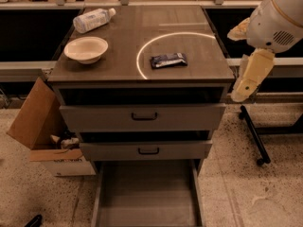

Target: Place rxbar blueberry into bottom drawer

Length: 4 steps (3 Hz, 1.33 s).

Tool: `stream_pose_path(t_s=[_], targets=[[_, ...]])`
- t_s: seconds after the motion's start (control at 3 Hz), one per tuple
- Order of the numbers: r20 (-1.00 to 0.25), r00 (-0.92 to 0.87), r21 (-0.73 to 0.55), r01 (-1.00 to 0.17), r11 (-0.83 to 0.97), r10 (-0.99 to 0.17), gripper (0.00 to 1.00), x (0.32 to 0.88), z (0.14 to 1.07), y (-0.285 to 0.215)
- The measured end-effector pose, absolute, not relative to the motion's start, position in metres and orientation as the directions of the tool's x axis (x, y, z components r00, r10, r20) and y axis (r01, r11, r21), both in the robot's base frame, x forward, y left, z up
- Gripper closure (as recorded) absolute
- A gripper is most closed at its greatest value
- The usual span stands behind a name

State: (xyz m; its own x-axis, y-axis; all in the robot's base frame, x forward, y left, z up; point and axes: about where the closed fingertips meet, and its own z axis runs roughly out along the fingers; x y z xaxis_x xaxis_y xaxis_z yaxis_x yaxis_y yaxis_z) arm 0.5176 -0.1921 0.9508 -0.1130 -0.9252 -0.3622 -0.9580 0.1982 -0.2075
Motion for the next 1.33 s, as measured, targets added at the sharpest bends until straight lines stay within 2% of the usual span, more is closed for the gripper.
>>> stream_pose_path(t_s=[0.67,1.33], targets=[[-0.526,-0.061,-0.208,-0.958,0.198,-0.848,0.00,0.581,0.934,-0.185],[-0.600,-0.020,-0.165,-0.975,0.148,-0.799,0.00,0.664,0.892,-0.148]])
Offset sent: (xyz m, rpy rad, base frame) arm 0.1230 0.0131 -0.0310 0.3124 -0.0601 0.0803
